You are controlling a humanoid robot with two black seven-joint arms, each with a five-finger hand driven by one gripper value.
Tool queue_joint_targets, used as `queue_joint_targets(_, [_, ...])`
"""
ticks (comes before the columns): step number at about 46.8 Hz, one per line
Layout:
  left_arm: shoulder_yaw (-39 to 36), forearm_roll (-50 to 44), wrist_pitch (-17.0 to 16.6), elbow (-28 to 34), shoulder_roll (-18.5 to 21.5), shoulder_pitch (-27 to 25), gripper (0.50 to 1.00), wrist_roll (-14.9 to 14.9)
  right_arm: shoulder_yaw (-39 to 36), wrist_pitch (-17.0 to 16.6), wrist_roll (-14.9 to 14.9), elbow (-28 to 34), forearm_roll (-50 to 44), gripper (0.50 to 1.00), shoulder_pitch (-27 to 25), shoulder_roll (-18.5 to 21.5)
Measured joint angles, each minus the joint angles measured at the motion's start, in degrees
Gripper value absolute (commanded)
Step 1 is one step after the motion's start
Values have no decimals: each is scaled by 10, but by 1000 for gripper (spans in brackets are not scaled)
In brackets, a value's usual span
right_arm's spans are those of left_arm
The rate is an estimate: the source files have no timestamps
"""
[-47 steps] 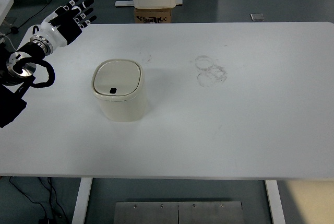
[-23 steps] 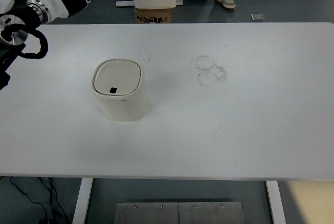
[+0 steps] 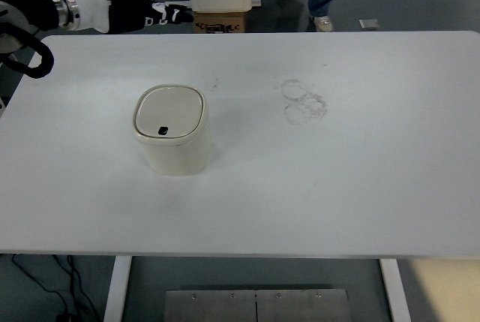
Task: Open trash bin
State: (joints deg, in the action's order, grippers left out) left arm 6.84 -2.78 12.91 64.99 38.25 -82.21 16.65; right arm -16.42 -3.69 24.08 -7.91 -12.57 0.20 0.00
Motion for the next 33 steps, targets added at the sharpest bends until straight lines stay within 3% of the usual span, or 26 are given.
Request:
queue_joint_targets(3, [-45, 12, 12, 3, 1, -35, 1000, 0, 0, 0, 0, 0, 0, 991, 0, 0])
queue_joint_targets(16, [-301, 32, 135, 86, 1, -218, 1000, 0, 0, 0, 0, 0, 0, 991, 0, 0])
queue_joint_targets(24, [-334, 77, 157, 89, -6, -264, 1000, 1, 0, 0, 0, 0, 0, 991, 0, 0])
queue_joint_targets(29, [-374, 98, 210, 90, -6, -318, 1000, 22, 0, 0, 0, 0, 0, 991, 0, 0])
queue_joint_targets(33, [-405, 99, 220, 91, -9, -340, 1000, 25, 0, 0, 0, 0, 0, 991, 0, 0])
